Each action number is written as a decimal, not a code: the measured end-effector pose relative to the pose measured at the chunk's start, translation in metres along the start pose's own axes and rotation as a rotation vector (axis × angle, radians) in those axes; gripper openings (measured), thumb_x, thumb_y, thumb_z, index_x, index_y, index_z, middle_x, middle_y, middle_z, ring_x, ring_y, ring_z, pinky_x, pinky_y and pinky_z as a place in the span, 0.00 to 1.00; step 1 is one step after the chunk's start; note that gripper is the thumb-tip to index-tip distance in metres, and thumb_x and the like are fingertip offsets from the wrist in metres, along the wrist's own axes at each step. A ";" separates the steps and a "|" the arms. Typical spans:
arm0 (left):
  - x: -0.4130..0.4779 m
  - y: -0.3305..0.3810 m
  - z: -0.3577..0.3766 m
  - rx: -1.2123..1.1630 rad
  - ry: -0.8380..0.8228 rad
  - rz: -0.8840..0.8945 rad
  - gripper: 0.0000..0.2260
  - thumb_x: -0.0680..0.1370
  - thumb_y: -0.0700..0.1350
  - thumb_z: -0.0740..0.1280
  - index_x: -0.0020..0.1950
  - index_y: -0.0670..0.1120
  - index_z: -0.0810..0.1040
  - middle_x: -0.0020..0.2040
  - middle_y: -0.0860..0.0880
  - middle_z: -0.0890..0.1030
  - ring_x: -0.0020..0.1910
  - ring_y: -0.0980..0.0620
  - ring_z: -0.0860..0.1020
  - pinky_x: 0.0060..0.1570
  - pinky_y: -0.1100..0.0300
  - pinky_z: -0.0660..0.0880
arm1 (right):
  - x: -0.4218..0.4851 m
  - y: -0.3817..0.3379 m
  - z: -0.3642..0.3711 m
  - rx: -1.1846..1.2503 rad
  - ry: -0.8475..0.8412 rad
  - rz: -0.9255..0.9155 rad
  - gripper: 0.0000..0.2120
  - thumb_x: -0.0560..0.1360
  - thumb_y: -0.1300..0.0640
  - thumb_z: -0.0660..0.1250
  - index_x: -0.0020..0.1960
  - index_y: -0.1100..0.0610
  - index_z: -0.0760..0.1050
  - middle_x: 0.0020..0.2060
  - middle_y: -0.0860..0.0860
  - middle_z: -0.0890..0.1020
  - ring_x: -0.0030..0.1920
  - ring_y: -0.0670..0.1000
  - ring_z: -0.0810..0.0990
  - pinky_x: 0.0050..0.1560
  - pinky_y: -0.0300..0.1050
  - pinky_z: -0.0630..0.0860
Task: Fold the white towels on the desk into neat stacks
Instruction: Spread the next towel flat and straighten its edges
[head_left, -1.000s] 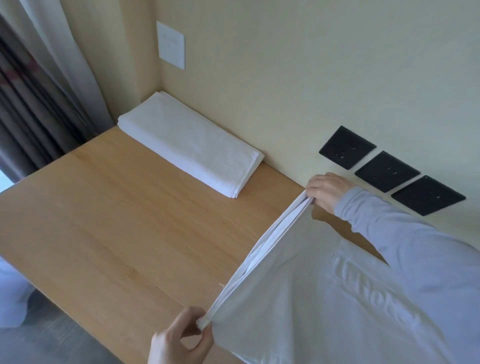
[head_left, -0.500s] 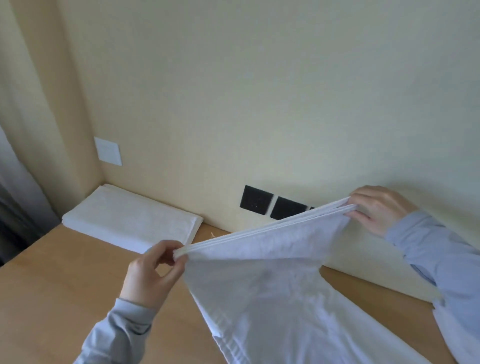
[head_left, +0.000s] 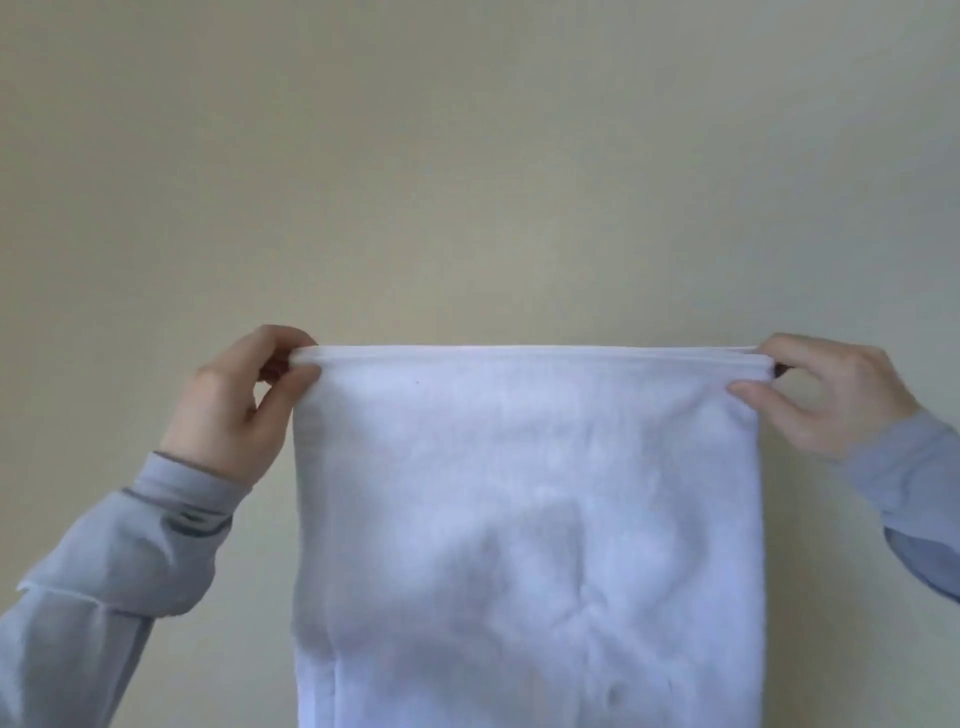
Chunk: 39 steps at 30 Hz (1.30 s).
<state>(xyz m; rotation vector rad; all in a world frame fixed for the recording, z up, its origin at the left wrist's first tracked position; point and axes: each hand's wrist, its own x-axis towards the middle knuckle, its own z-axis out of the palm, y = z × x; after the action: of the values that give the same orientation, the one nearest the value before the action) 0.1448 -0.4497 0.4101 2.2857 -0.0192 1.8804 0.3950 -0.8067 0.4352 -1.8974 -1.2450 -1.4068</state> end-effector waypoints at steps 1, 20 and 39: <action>0.014 0.005 0.000 0.028 -0.013 0.028 0.04 0.74 0.41 0.63 0.47 0.48 0.73 0.37 0.57 0.76 0.41 0.71 0.74 0.41 0.83 0.63 | 0.001 0.001 -0.008 -0.021 -0.051 -0.013 0.11 0.68 0.59 0.73 0.34 0.64 0.75 0.28 0.55 0.78 0.31 0.53 0.75 0.37 0.37 0.68; 0.063 0.042 -0.002 0.073 -0.171 0.113 0.16 0.74 0.35 0.67 0.42 0.58 0.72 0.37 0.56 0.80 0.39 0.68 0.76 0.39 0.81 0.66 | 0.014 0.048 -0.050 0.494 -0.168 0.290 0.08 0.67 0.60 0.73 0.36 0.63 0.76 0.36 0.67 0.78 0.35 0.50 0.73 0.44 0.46 0.69; 0.082 0.059 0.000 -0.446 -0.187 -0.106 0.09 0.76 0.35 0.65 0.45 0.49 0.79 0.40 0.56 0.82 0.41 0.65 0.78 0.46 0.75 0.73 | 0.011 0.038 -0.059 1.204 0.287 0.685 0.04 0.68 0.66 0.71 0.41 0.59 0.81 0.35 0.49 0.85 0.38 0.48 0.83 0.39 0.38 0.79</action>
<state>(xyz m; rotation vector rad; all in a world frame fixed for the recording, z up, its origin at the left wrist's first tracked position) 0.1537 -0.4987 0.4979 2.0925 -0.3047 1.4292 0.3996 -0.8668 0.4721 -1.0178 -0.8207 -0.3373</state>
